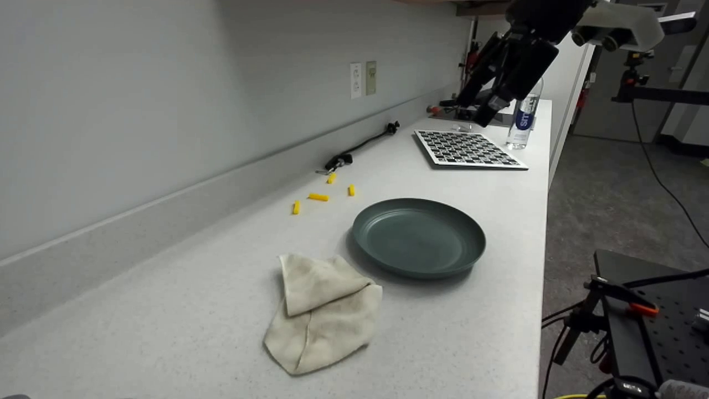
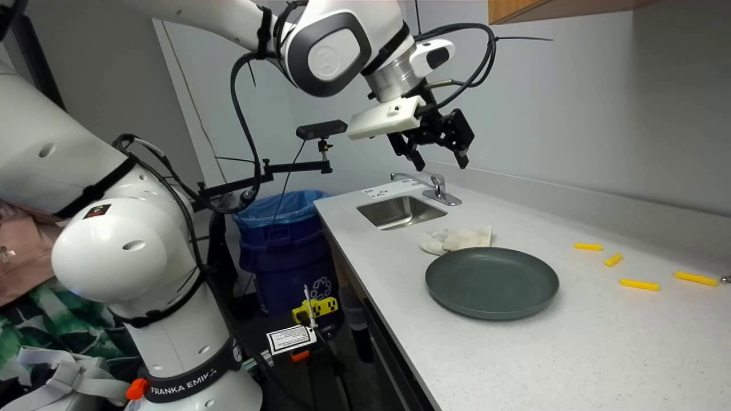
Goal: Use the towel to wipe the plate
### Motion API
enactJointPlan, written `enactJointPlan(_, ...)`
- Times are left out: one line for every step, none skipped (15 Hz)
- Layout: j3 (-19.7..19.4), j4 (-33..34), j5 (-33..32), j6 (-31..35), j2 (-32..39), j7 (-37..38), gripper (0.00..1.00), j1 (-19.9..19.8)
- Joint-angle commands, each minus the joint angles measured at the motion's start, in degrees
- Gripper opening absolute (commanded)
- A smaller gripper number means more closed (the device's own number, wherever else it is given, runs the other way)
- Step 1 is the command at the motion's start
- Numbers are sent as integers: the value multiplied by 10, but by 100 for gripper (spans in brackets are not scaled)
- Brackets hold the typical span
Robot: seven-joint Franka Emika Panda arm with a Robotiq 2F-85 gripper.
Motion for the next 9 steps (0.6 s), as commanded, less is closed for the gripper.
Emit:
enactJointPlan(-22,-3,-23,-1,-11,21,100,23)
enactJointPlan(-23,-6,-24,-2,-19,23,100,25)
enactJointPlan(-24,-9,-24,-3,-25,24,100,25)
enactJointPlan(-24,-11,-24,-4,-28,24,100,25)
enactJointPlan(-24,-12,-24,-4,-28,25,100,25)
enactJointPlan(-24,-12,-24,-4,-28,25,100,25)
enactJointPlan(-24,-12,-24,-4,-28,25,100,25)
enactJointPlan(-24,-12,-24,-4,-28,25,100,25)
enactJointPlan(-24,-12,-24,-4,-28,25,100,25)
